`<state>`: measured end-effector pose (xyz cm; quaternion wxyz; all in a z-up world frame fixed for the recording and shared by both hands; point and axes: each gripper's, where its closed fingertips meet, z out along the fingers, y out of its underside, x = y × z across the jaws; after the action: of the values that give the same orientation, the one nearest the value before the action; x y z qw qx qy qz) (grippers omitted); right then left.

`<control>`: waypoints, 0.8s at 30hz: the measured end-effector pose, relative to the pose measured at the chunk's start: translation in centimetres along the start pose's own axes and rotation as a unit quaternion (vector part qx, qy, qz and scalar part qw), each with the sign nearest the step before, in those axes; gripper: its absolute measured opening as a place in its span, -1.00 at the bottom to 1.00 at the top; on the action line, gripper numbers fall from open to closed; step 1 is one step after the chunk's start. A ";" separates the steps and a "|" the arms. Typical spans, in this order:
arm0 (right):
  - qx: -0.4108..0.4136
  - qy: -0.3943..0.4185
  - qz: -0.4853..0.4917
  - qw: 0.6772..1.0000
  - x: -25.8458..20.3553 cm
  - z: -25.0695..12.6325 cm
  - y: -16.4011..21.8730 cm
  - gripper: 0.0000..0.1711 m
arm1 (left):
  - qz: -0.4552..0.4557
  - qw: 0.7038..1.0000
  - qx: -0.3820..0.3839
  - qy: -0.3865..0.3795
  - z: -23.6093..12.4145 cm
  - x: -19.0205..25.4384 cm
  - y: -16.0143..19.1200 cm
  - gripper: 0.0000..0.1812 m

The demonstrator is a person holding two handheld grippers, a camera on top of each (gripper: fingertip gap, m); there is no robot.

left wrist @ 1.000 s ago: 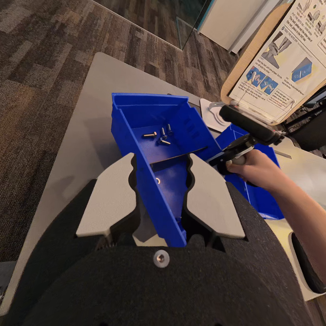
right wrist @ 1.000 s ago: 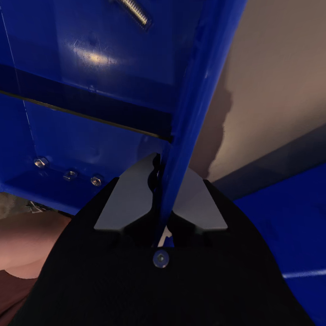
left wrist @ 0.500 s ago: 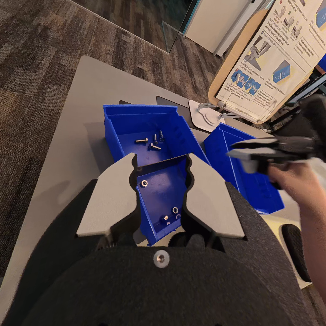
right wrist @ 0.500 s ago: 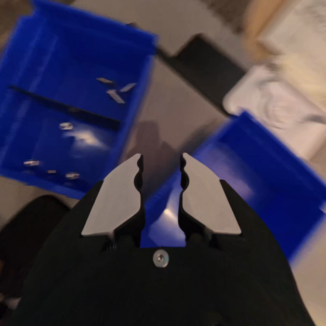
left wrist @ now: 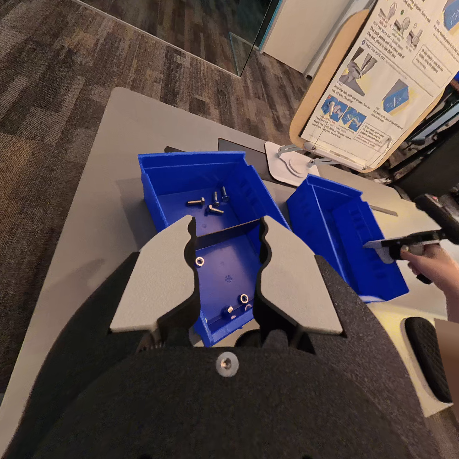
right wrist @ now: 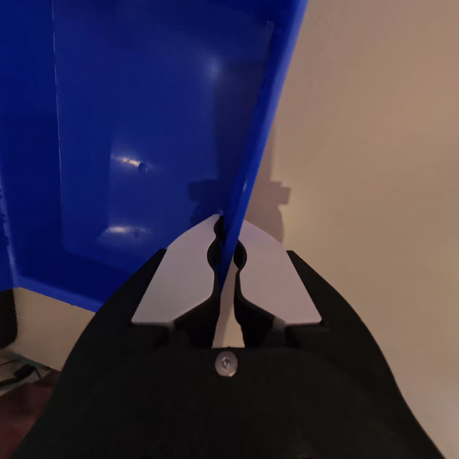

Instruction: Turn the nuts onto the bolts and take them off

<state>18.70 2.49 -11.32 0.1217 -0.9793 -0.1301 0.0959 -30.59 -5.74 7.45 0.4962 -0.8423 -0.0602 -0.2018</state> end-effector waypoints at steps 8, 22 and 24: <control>-0.013 0.039 0.026 0.999 13.2 -2.8 2.5 -0.91 | 0.010 1.000 -0.008 -0.007 0.7 0.6 0.0 -0.50; -0.027 0.058 0.102 0.993 29.5 -7.7 11.0 -0.93 | 0.007 0.999 0.045 -0.019 -1.6 1.1 -1.5 -0.53; -0.028 0.056 0.095 0.994 30.2 -7.9 11.5 -0.93 | 0.032 0.997 0.059 -0.031 -1.8 2.4 -2.2 -0.53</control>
<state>51.72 -1.57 -11.52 0.0916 -0.9941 -0.0319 0.0488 -29.58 -6.42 11.01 0.5488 -0.8191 -0.0604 -0.1560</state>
